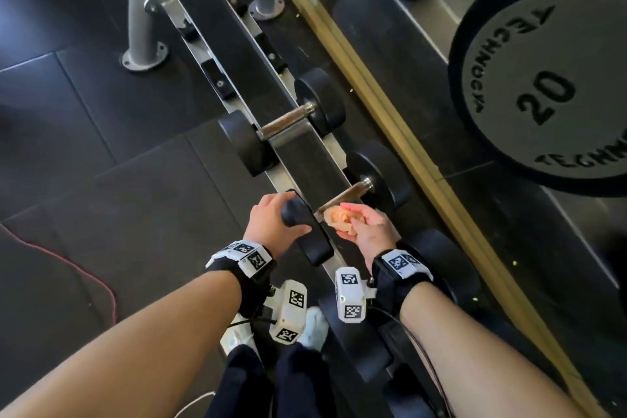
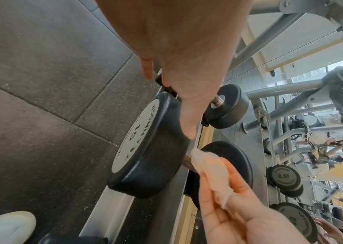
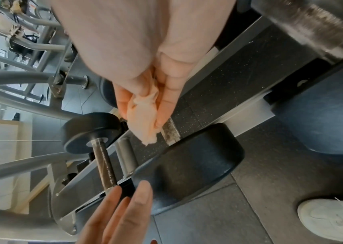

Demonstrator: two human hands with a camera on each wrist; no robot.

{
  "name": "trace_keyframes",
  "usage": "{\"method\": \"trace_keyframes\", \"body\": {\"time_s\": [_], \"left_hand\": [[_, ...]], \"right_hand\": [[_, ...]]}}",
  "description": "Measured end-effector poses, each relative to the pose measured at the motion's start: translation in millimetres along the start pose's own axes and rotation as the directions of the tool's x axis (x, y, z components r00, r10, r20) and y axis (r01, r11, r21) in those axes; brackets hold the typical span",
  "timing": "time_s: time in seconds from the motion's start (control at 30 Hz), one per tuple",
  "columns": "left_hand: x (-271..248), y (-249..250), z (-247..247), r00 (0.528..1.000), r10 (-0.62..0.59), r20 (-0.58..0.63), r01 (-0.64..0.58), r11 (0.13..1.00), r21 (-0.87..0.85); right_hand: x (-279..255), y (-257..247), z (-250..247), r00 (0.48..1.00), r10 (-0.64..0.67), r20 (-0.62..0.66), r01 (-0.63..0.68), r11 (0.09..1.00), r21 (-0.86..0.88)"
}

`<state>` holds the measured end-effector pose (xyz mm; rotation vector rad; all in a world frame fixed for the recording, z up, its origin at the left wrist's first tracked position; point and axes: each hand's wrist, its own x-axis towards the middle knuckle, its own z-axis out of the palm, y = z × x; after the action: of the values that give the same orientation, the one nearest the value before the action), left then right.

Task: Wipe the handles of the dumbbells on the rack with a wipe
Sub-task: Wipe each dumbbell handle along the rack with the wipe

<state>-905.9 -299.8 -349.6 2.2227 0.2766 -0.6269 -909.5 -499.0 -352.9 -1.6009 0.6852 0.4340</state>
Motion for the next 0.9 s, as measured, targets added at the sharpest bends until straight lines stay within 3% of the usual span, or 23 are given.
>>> {"method": "trace_keyframes", "body": {"time_s": [0.17, 0.37, 0.43, 0.53, 0.6, 0.67, 0.8, 0.9], "left_hand": [[16, -10, 8, 0.999, 0.018, 0.032, -0.016, 0.998, -0.054], [19, -12, 10, 0.999, -0.014, 0.034, 0.018, 0.994, -0.107], [18, -12, 11, 0.999, -0.02, 0.029, 0.024, 0.992, -0.124], [18, -11, 12, 0.999, -0.038, 0.029, 0.042, 0.989, -0.139], [20, -9, 11, 0.998, -0.059, 0.037, 0.064, 0.988, -0.14], [21, -8, 10, 0.996, -0.073, 0.043, 0.078, 0.988, -0.131], [21, -8, 11, 0.996, -0.077, 0.045, 0.082, 0.989, -0.12], [20, -9, 11, 0.996, -0.077, 0.05, 0.083, 0.989, -0.125]], "right_hand": [[41, 9, 5, 0.997, 0.068, 0.037, -0.068, 0.998, 0.004], [60, 4, 9, 0.994, -0.06, 0.092, 0.091, 0.917, -0.389], [61, 0, 7, 0.976, -0.169, 0.135, 0.216, 0.791, -0.572], [61, -8, 1, 0.902, -0.326, 0.283, 0.386, 0.319, -0.866], [60, -14, -1, 0.858, -0.36, 0.367, 0.427, 0.101, -0.899], [58, -16, 0, 0.827, -0.342, 0.446, 0.483, 0.027, -0.875], [56, -14, 0, 0.816, -0.258, 0.518, 0.551, 0.073, -0.831], [59, -15, 0, 0.781, -0.224, 0.583, 0.605, 0.04, -0.795]]}}
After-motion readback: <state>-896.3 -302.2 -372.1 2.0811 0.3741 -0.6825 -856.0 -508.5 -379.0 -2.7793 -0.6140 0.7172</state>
